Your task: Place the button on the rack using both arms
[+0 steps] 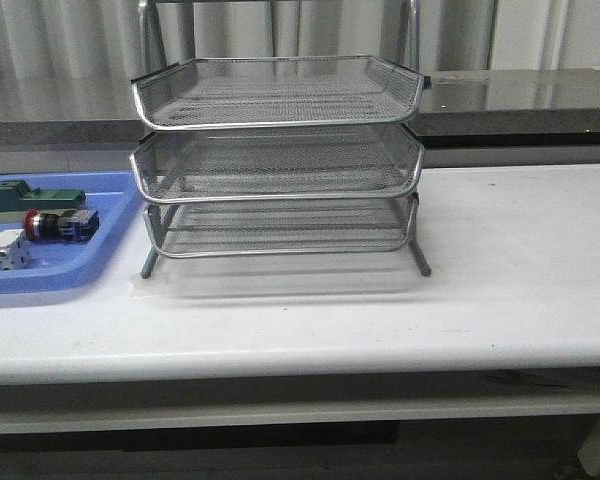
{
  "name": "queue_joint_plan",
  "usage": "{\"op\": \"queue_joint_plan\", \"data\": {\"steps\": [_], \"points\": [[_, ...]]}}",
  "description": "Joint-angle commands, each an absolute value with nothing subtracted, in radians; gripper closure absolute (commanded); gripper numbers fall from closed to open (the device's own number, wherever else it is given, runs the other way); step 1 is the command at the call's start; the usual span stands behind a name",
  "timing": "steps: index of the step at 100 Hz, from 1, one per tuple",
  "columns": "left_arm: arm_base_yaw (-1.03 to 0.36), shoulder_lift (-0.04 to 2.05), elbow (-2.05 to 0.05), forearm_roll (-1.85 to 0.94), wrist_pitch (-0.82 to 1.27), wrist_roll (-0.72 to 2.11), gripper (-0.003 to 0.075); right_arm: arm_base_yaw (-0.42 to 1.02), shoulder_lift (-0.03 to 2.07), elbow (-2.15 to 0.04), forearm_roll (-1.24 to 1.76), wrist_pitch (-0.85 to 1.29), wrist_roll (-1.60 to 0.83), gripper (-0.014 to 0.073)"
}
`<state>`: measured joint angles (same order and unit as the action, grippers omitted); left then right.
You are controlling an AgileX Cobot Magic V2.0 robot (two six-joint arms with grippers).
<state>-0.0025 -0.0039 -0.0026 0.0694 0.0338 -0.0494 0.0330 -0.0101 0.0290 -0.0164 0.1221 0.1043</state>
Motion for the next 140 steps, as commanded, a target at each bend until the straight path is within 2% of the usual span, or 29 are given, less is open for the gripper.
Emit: {"op": "queue_joint_plan", "data": {"steps": [1,78,115,140], "points": [[-0.002,-0.033,0.054,0.065,-0.053,-0.057,0.0741,0.028,-0.029,0.009,-0.024,0.038,0.106,0.0654],[-0.002,-0.033,0.054,0.065,-0.053,-0.057,0.0741,0.028,-0.029,0.009,-0.024,0.038,0.106,0.0654],[-0.002,-0.033,0.054,0.065,-0.053,-0.057,0.0741,0.028,-0.029,-0.002,-0.023,-0.087,0.106,0.0654],[-0.002,-0.033,0.054,0.065,-0.053,-0.057,0.0741,0.028,0.022,-0.17,-0.009,0.06,0.106,0.0654]]}}
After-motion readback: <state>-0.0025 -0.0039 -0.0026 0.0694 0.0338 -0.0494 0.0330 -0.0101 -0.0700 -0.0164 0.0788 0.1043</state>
